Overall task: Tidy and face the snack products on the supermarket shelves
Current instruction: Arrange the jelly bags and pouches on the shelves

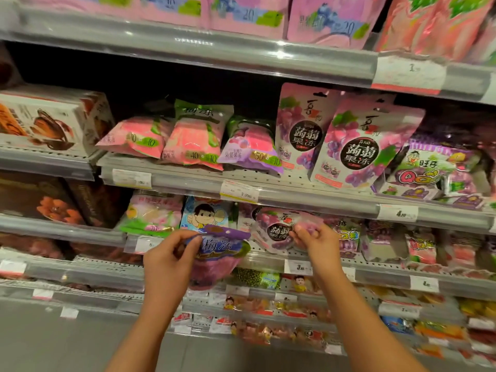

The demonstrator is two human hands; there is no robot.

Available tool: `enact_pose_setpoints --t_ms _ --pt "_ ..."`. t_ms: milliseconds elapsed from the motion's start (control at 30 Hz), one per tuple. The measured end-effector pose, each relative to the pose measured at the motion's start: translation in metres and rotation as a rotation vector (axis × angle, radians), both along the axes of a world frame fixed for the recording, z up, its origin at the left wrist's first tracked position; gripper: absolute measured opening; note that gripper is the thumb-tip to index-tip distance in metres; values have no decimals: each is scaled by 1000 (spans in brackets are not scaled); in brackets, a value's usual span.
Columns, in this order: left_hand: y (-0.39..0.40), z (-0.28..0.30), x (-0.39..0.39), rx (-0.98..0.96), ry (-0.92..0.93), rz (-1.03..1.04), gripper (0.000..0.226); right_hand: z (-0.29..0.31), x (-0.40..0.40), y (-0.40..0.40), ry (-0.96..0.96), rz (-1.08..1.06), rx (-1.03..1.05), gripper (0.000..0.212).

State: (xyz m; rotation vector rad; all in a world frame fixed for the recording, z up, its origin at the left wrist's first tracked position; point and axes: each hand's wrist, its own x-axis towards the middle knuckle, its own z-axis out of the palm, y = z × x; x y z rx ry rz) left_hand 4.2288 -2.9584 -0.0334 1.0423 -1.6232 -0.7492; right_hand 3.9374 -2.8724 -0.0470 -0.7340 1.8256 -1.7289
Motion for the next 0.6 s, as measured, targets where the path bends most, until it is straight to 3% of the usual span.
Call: enact_pose_setpoints --t_ms 100,267,367,467,533,600 --pt "-2 0 6 10 12 23 29 -6 -1 -19 76 35 82 16" --pt "-3 2 7 19 9 23 23 -12 -8 -30 117 25 161 3" --pt "-3 2 3 33 10 12 25 -3 -2 -19 147 29 133 23" --pt "-2 6 -2 62 52 -7 24 3 13 8 392 -100 200 33" --pt "0 13 -7 99 84 -33 19 11 25 28 470 -117 162 27" --pt "3 24 -13 127 122 -70 16 28 39 41 332 59 55 17"
